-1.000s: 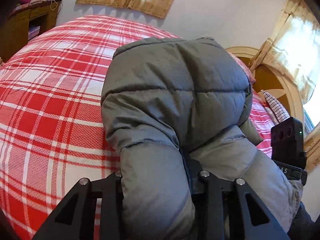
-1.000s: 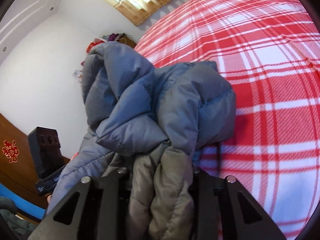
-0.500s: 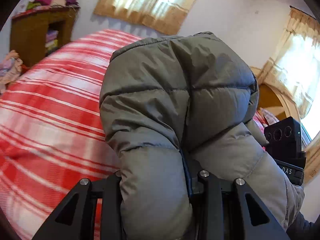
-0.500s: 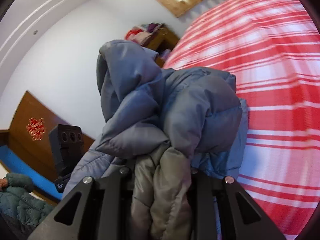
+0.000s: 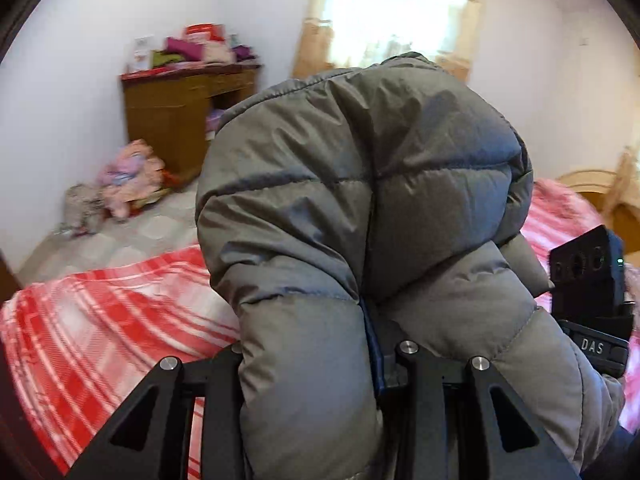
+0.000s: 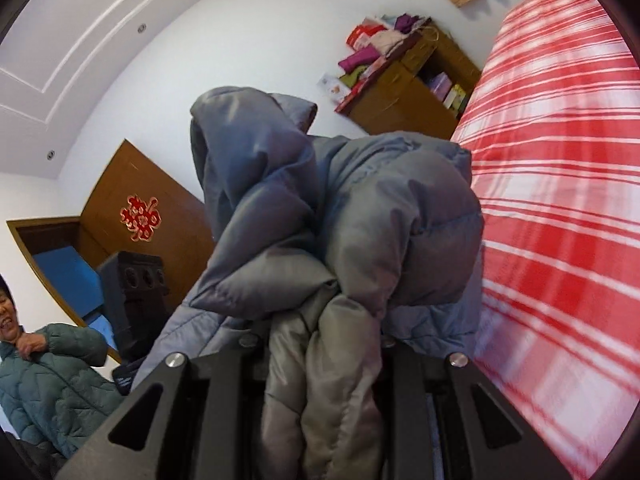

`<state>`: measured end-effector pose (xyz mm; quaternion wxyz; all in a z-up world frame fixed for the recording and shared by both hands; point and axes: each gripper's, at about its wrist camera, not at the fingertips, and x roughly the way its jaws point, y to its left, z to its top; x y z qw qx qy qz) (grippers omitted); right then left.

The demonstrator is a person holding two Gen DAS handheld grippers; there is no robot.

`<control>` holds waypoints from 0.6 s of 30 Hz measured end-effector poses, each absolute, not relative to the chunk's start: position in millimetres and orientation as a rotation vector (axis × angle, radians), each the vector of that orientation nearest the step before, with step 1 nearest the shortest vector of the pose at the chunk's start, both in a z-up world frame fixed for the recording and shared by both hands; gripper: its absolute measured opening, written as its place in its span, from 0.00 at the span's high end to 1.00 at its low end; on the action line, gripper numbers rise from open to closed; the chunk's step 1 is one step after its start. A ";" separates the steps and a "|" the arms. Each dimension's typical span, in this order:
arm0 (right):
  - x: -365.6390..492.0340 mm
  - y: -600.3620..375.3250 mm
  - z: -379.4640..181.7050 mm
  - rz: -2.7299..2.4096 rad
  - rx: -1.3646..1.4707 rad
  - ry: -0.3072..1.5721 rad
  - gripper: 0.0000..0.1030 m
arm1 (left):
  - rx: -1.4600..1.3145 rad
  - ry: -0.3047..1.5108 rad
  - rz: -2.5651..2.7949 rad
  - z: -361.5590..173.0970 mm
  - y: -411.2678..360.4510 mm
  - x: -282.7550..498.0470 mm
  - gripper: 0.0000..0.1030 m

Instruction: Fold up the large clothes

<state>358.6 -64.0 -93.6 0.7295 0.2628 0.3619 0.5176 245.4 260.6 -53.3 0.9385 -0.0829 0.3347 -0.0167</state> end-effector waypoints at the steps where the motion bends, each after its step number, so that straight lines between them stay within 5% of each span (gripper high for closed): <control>1: 369.7 -51.7 -104.5 1.136 0.574 0.815 0.75 | -0.171 0.696 -0.010 -62.3 267.7 251.9 0.66; 7: 421.7 -22.9 -179.4 1.035 0.641 0.945 0.75 | -0.163 0.782 0.127 -126.0 291.1 294.2 0.66; 12: 426.9 -23.4 -189.9 1.001 0.649 0.991 0.75 | -0.173 0.777 0.143 -145.5 309.5 302.4 0.62; 15: 427.4 -23.5 -177.2 0.947 0.560 1.012 0.66 | -0.204 0.789 0.146 -149.1 317.5 306.7 0.61; 18: 424.0 -36.0 -158.9 0.874 0.469 1.017 0.42 | -0.168 0.786 0.152 -145.8 308.0 301.1 0.61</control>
